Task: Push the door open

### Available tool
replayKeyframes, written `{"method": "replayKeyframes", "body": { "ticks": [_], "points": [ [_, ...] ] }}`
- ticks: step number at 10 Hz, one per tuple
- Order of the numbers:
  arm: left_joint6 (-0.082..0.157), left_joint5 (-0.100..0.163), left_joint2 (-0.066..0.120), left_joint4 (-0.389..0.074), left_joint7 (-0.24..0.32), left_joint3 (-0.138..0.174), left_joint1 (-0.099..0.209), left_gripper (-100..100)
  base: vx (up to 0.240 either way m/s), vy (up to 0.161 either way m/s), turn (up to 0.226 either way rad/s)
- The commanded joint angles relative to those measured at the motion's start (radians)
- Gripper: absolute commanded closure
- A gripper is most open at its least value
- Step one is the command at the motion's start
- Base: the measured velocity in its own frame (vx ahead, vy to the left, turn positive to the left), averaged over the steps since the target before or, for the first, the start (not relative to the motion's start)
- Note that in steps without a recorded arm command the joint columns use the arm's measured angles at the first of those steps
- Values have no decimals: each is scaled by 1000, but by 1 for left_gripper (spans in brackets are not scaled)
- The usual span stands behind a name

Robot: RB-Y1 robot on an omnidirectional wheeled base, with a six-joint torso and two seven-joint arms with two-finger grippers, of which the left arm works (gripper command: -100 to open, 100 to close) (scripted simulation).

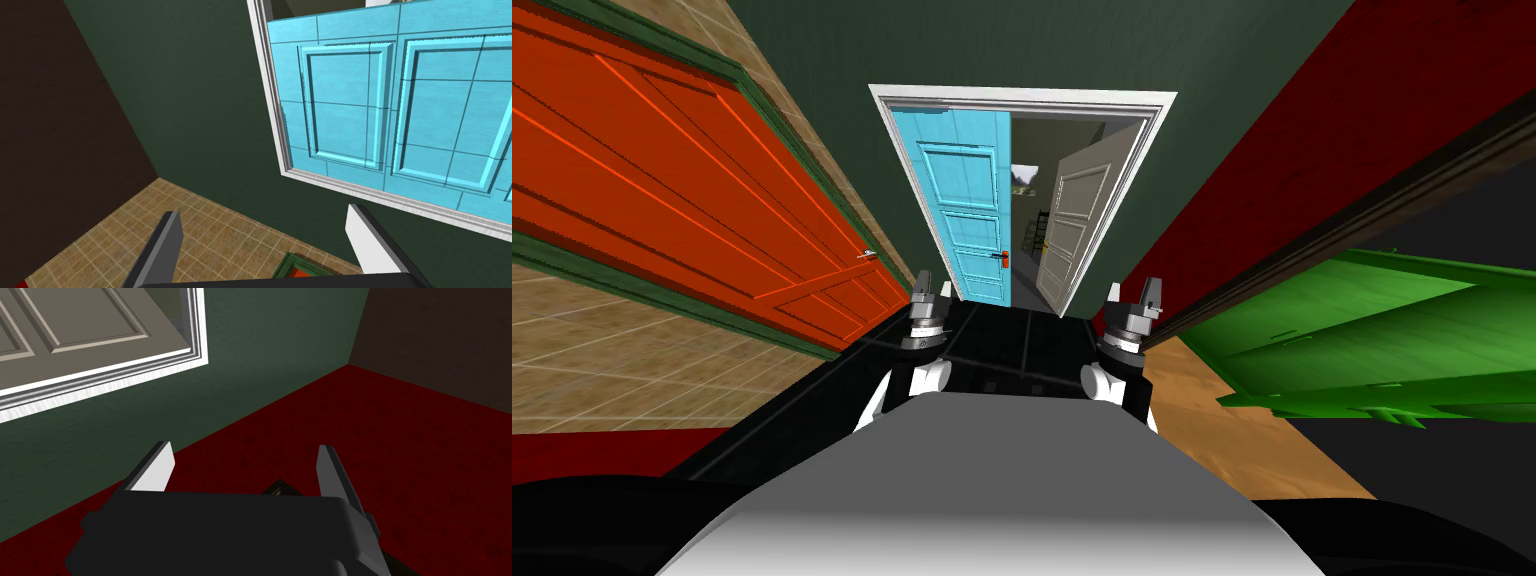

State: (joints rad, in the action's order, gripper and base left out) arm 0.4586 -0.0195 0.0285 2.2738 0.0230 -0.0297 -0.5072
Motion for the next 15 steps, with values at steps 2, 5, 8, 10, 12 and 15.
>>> {"method": "replayKeyframes", "body": {
  "ticks": [2, 5, 8, 10, 12, 15],
  "points": [
    [0, 8, 10, -52, 0, 0, 31, -100, 114, 3, -19],
    [-1, 16, 20, -108, -1, 0, 65, -100, 63, 28, -15],
    [-1, 24, 28, -162, -1, 1, 97, -100, 66, 16, -13],
    [-1, 31, 35, -205, -1, 1, 123, -100, 83, 16, -17],
    [-2, 38, 41, -250, -1, 1, 150, -100, 87, 25, -17],
    [-2, 49, 50, -325, -2, 1, 195, -100, 85, 24, -20]
  ]
}}
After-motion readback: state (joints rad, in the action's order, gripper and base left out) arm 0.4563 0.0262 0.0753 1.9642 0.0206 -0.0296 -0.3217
